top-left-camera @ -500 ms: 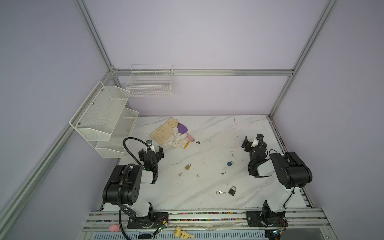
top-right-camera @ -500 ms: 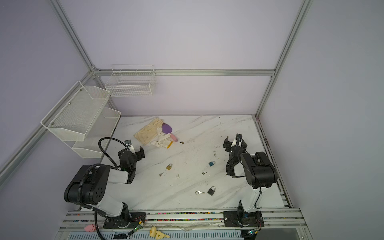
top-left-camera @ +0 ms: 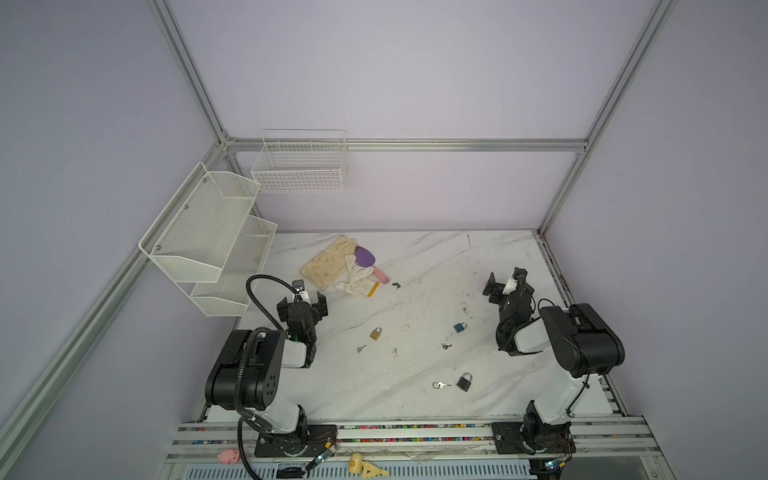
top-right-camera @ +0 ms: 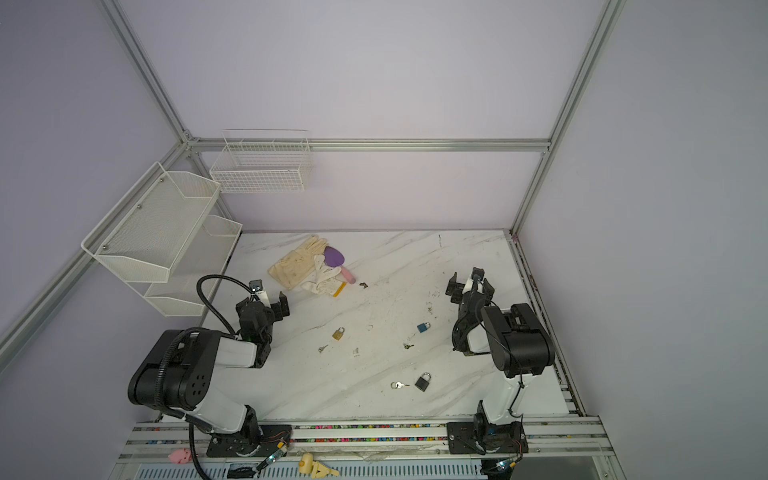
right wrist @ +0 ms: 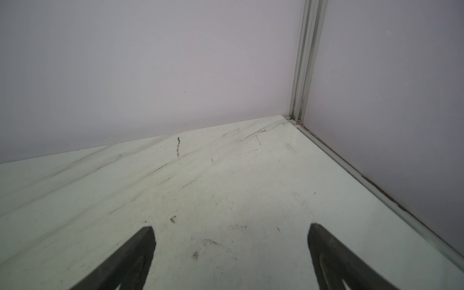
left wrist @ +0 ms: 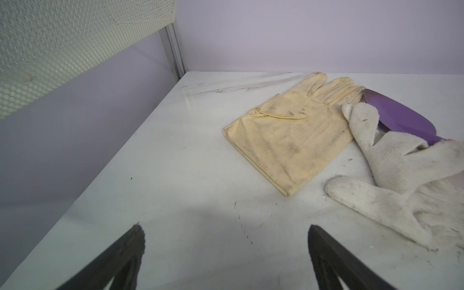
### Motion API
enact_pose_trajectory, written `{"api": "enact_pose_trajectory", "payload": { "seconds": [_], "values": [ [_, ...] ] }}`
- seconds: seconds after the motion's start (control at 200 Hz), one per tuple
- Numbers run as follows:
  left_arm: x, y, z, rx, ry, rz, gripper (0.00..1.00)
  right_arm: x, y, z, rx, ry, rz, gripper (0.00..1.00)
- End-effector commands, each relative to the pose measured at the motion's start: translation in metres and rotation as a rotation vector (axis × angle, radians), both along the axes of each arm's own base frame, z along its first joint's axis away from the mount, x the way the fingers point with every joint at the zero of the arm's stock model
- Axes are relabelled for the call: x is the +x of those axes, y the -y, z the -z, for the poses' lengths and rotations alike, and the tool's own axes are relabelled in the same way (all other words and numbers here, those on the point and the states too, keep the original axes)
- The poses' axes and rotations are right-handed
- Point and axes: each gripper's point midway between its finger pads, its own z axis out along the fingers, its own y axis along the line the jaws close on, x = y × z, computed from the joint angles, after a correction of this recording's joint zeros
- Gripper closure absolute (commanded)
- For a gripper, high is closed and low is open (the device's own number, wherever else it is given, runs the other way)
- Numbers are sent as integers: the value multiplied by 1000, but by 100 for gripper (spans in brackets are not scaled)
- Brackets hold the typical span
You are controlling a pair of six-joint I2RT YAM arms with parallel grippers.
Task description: Unlock with the key
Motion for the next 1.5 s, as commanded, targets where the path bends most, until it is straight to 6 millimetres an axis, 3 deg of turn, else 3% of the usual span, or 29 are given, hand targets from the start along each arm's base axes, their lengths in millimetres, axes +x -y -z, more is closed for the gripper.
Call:
{"api": "enact_pose_trajectory", "payload": {
  "seconds": [0.0, 0.88, 1.17, 1.21, 1.495],
  "values": [
    [5, -4, -21, -1, 80, -19, 0, 1, 1, -15, -17, 52, 3, 3],
    [4, -4, -22, 0, 84, -17, 0, -2, 4, -17, -17, 61, 18, 2],
    [-9, -3, -44, -6, 113, -14, 0, -5, 12, -38, 3, 60, 69, 2],
    [-13, -5, -58, -15, 142, -26, 0, -5, 13, -41, 8, 58, 74, 3],
    [-25, -10, -83, -211, 110, -114, 0, -5, 16, -64, 193, -10, 118, 3]
  ]
}}
